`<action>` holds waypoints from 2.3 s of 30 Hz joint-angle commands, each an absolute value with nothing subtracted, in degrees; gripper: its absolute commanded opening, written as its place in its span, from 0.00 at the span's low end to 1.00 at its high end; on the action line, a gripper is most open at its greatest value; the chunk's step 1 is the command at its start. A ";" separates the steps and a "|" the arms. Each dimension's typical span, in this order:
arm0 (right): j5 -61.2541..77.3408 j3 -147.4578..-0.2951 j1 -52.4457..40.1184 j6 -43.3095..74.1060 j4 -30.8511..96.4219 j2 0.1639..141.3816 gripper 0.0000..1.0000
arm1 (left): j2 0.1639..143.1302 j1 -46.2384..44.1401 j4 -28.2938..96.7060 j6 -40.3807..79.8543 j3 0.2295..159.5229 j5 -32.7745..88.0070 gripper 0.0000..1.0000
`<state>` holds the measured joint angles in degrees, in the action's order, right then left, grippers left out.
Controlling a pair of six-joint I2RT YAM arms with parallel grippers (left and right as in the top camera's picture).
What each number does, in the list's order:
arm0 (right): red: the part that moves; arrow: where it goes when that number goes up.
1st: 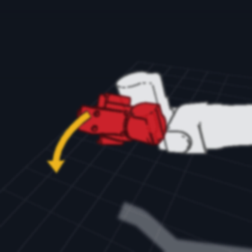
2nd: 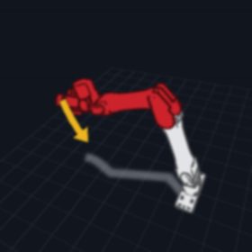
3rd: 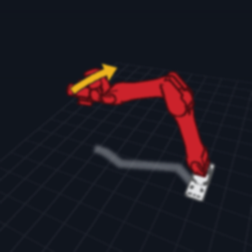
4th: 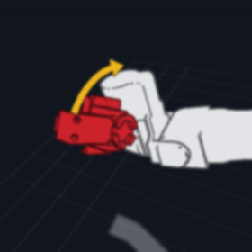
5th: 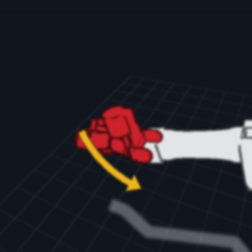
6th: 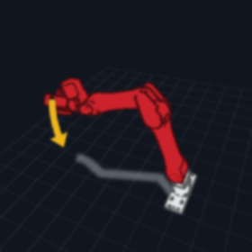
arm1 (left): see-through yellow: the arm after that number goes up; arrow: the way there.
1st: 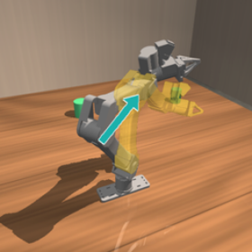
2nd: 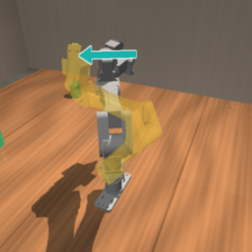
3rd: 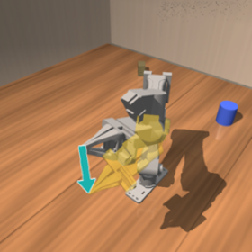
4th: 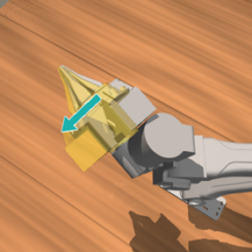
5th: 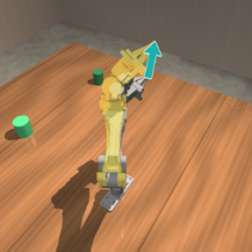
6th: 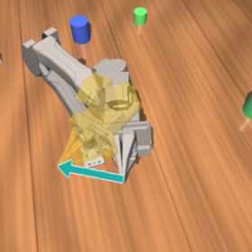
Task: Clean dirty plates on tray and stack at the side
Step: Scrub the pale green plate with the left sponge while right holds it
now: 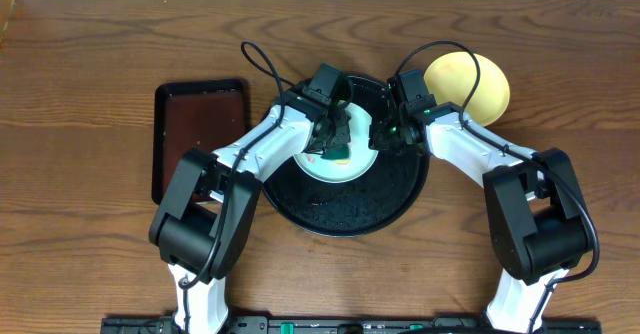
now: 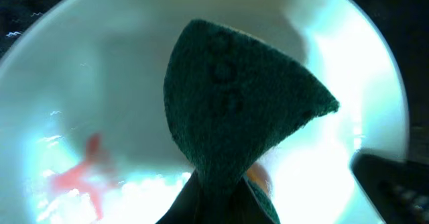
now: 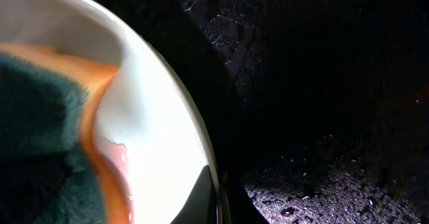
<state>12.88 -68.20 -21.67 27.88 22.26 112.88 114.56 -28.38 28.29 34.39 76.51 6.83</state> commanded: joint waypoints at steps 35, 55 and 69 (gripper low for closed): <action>9.96 -68.69 -19.70 29.15 23.62 114.32 0.01 | 108.03 -26.11 26.65 35.11 77.73 10.09 0.08; 10.81 -68.69 -19.68 29.10 23.59 114.32 0.01 | 118.30 -23.86 30.33 27.33 77.69 -19.29 0.08; 11.03 -68.75 -19.44 26.37 24.05 113.71 0.01 | 115.13 -21.80 27.99 22.52 79.40 -26.68 0.08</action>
<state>15.25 -68.64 -21.45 28.45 22.57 113.21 116.07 -26.04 27.94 23.70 78.48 -14.87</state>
